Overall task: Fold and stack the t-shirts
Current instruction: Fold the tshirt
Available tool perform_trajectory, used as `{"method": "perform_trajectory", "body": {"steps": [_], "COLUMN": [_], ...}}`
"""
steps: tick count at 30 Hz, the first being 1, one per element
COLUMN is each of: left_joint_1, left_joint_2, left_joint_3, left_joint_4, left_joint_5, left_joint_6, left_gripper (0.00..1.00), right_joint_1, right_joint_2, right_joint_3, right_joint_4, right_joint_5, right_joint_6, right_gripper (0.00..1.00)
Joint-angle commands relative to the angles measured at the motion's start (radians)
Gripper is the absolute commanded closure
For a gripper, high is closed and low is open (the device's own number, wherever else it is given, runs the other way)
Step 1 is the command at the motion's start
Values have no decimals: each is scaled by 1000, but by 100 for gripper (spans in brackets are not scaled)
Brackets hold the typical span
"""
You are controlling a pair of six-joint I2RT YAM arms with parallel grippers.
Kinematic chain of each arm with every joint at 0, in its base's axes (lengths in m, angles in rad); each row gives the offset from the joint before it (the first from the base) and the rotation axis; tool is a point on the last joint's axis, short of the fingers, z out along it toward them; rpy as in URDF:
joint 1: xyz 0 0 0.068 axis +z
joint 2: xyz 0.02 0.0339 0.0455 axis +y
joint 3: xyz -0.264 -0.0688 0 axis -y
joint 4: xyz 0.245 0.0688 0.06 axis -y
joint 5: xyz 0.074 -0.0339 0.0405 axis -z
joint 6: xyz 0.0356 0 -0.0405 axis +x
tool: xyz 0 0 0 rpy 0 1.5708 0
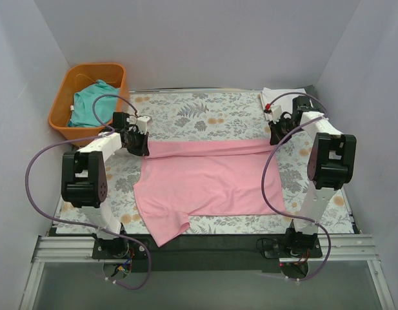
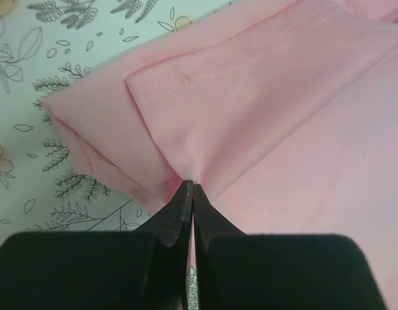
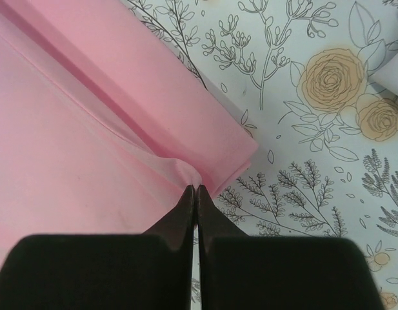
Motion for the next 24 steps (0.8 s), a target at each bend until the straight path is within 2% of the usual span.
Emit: {"method": "perform_trajectory", "body": {"steps": [1, 3, 4, 5, 7, 8, 13, 19, 24], "left_joint_1": [-20, -22, -22, -20, -14, -14, -14, -14, -22], "left_joint_2": [24, 35, 36, 35, 26, 12, 36, 171, 240], "left_joint_3": [-8, 8, 24, 56, 95, 121, 218, 334, 371], "left_joint_4": [38, 8, -14, -60, -109, -123, -138, -131, -128], "left_joint_5": [-18, -36, -42, -47, -23, -22, -29, -16, -13], "left_joint_6": [-21, -15, -10, 3, 31, 32, -6, -85, -113], "left_gripper": [100, 96, 93, 86, 78, 71, 67, 65, 63], "right_joint_1": [-2, -2, -2, -2, 0, -2, -2, -2, 11], "right_joint_2": [33, 30, 24, 4, -24, -48, -67, 4, 43], "right_joint_3": [12, 15, 21, 20, 11, 11, 43, 106, 130], "right_joint_4": [-2, -14, -42, -53, -62, -74, -128, -145, -148], "right_joint_5": [15, 17, 12, 5, 2, -3, -21, -21, -26], "right_joint_6": [-13, -25, -37, -60, -73, -83, -97, -57, -38], "right_gripper": [99, 97, 90, 78, 68, 66, 66, 68, 63]}}
